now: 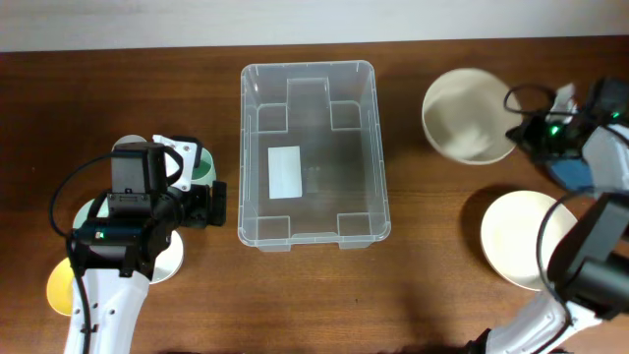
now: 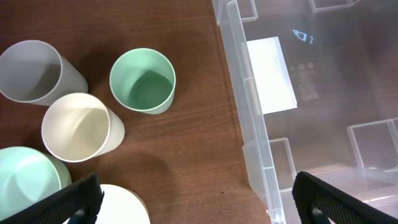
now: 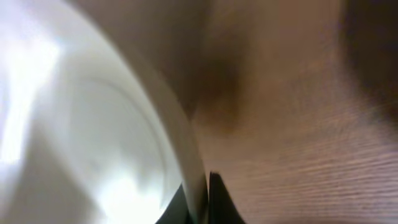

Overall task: Pack container
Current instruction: 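Lift the cream bowl and place it into the container, release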

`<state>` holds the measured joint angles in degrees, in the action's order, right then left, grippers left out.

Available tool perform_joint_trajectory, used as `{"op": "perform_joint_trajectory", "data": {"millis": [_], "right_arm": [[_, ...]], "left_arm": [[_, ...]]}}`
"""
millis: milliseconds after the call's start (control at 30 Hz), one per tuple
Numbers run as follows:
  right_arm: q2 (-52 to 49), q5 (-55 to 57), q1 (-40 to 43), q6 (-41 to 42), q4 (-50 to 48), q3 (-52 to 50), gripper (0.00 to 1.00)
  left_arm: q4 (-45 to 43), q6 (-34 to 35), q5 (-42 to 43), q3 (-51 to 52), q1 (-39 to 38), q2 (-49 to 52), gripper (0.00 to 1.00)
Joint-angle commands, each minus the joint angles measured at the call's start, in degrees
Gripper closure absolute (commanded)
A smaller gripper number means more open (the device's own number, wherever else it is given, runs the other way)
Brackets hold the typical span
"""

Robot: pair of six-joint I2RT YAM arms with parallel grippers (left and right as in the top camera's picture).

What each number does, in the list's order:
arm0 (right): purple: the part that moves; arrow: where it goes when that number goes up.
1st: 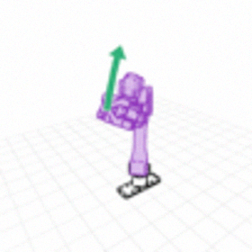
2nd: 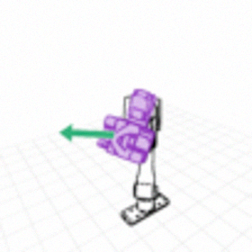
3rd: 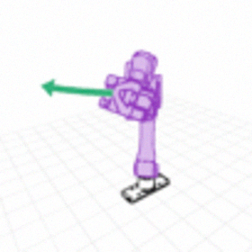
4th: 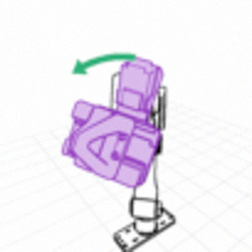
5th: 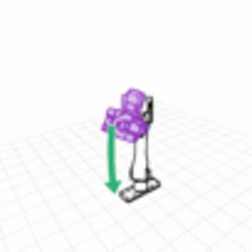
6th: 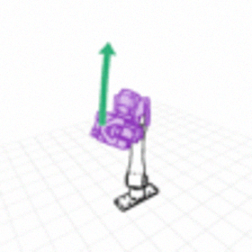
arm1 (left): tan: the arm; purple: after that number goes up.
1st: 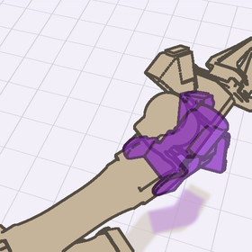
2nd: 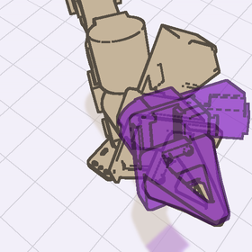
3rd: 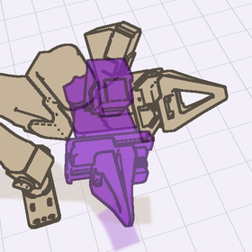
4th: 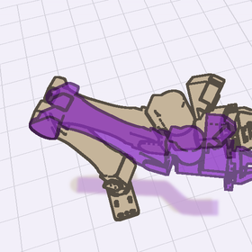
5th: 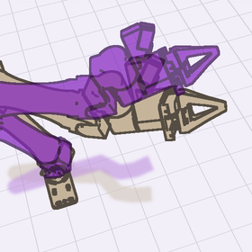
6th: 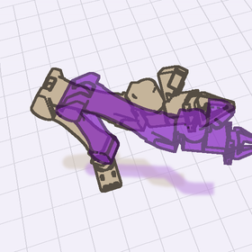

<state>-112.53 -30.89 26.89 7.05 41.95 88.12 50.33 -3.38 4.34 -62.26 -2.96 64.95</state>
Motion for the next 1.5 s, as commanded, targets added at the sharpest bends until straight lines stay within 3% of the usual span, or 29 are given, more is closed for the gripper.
{"op": "perform_joint_trajectory", "data": {"millis": [0,200,533,867,1133,1267,1467], "right_arm": [[9.40,-2.95,-3.93,-0.63,2.69,6.60,0.96],[15.21,11.93,-23.02,-1.22,10.60,16.37,0.96],[10.19,34.12,-45.40,-0.13,3.39,16.92,0.97],[-4.39,35.41,-48.76,2.75,-3.67,16.92,0.96],[-9.35,33.94,-48.68,2.89,-3.87,16.92,0.96],[-9.35,33.94,-48.68,2.84,-4.15,16.92,0.81],[-9.22,33.92,-48.70,2.84,-4.02,16.96,0.80]], "left_arm": [[-0.13,0.37,0.81,-1.11,-0.26,-0.13,0.01],[0.33,1.38,0.81,-1.11,-0.24,-0.15,0.01],[0.98,2.60,0.81,-1.11,1.44,-0.31,0.01],[1.29,2.56,0.81,-1.11,1.64,-0.31,0.01],[1.14,2.54,0.35,-1.11,1.64,-0.28,0.01],[1.14,2.54,0.37,-1.11,1.64,-0.28,0.01],[1.14,2.54,0.37,-1.11,1.64,-0.28,0.01]]}}
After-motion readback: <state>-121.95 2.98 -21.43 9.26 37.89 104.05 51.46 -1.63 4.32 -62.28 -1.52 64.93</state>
